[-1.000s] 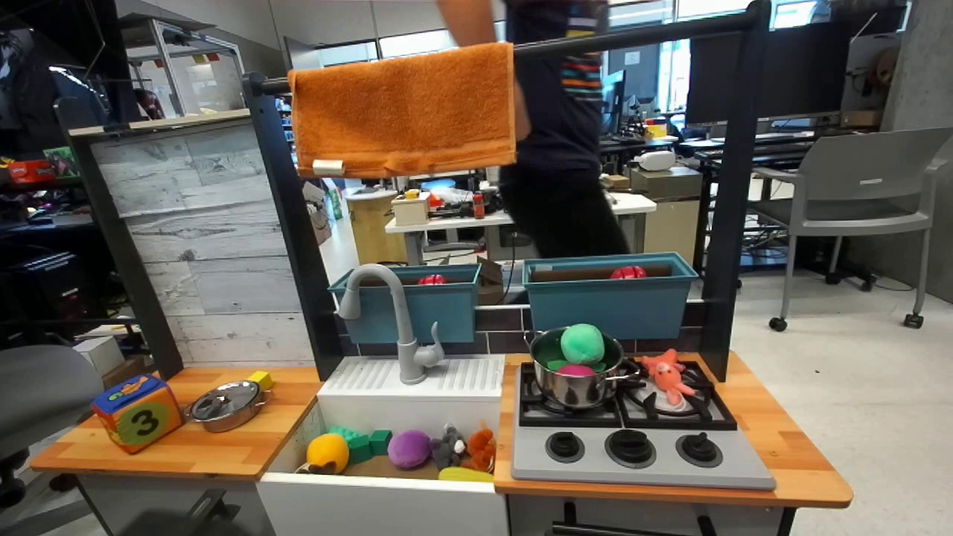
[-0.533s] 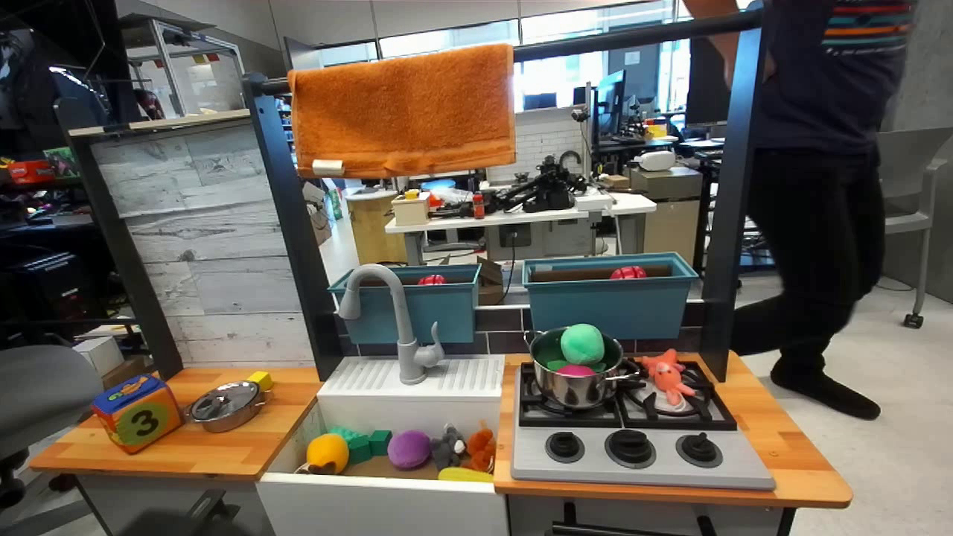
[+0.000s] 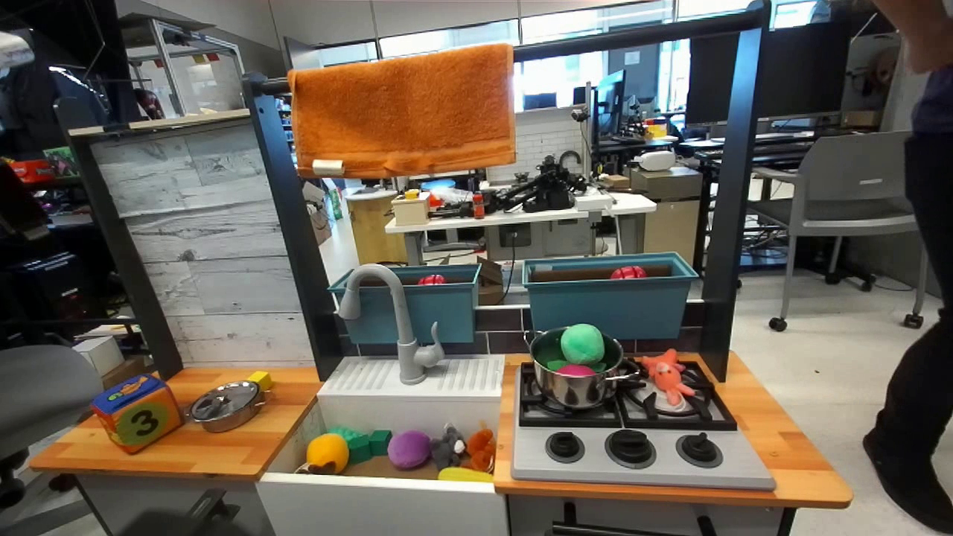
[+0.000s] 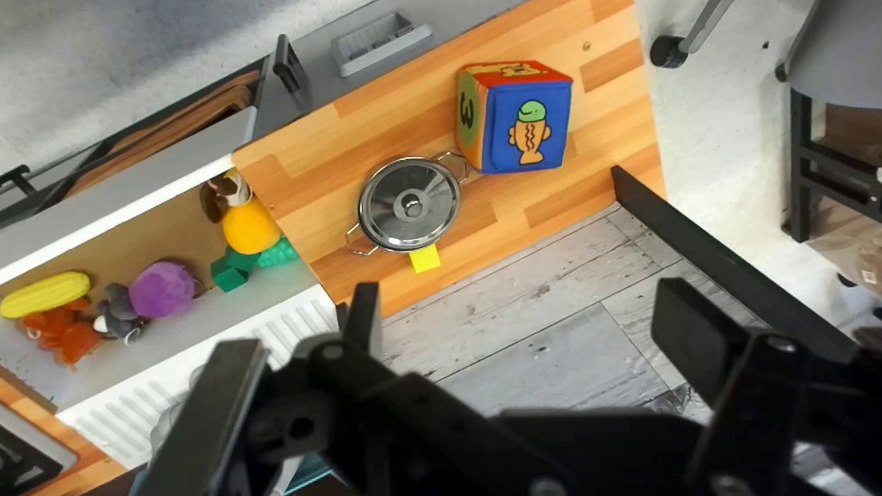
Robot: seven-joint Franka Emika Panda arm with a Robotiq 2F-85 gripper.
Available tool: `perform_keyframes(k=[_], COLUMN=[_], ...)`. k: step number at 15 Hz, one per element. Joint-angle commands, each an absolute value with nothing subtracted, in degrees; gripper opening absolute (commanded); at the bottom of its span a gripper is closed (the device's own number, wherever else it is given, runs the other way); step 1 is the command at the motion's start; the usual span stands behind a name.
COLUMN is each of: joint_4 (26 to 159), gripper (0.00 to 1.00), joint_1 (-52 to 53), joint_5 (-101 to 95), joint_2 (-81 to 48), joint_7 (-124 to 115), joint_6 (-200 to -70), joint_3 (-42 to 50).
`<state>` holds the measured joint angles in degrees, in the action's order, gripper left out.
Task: Pick up the multi colour object on the left and put it in the sink.
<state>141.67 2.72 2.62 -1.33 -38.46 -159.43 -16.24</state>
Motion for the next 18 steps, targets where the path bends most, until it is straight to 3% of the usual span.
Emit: perform_keyframes(k=[1, 7, 18], joint_4=[137.18, 131.51, 119.98], gripper=[1.00, 1.00, 1.00], joint_1=[6.64, 13.51, 18.80], joint_5=[-4.45, -8.32, -0.90], joint_2=[-8.83, -18.28, -36.49], joint_7=[-47.39, -57.09, -54.72], joint_6=[-161.19, -159.13, -161.95], joint_3=[-11.13, -2.38, 0.01])
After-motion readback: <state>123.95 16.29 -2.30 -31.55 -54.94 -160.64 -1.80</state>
